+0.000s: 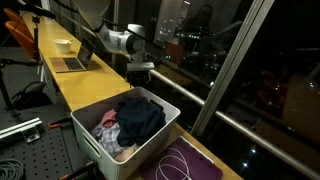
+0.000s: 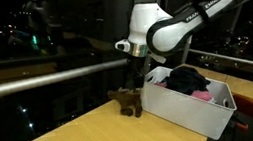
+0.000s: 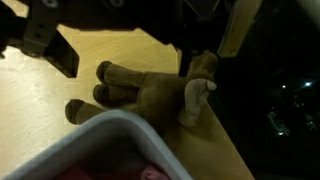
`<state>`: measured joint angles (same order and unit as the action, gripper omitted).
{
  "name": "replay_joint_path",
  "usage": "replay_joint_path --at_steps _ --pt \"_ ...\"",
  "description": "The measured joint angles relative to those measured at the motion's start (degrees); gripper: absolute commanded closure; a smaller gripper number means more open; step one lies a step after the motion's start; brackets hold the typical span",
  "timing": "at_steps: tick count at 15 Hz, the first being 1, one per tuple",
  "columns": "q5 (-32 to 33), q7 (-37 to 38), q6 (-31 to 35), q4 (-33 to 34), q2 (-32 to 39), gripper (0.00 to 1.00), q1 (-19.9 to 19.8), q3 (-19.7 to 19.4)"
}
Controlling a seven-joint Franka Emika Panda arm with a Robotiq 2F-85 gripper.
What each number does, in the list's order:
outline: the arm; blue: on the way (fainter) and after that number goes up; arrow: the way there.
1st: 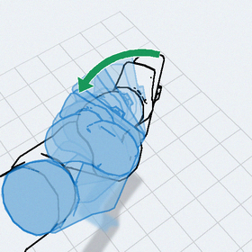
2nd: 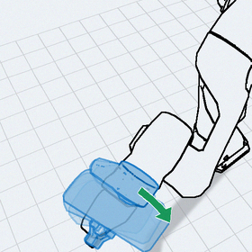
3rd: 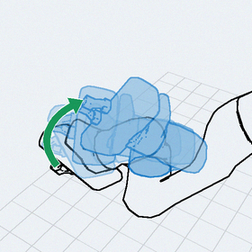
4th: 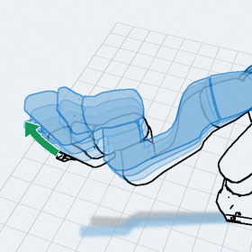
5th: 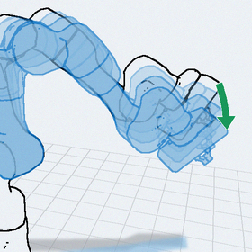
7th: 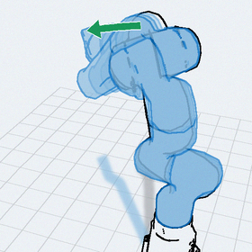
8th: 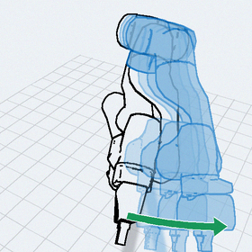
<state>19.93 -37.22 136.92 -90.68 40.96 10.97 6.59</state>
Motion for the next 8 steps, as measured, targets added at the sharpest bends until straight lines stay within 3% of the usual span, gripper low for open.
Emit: replay_joint_path --at_steps 8 --pt "2.54 -2.69 -0.22 5.71 7.98 0.00 1.54 -0.47"
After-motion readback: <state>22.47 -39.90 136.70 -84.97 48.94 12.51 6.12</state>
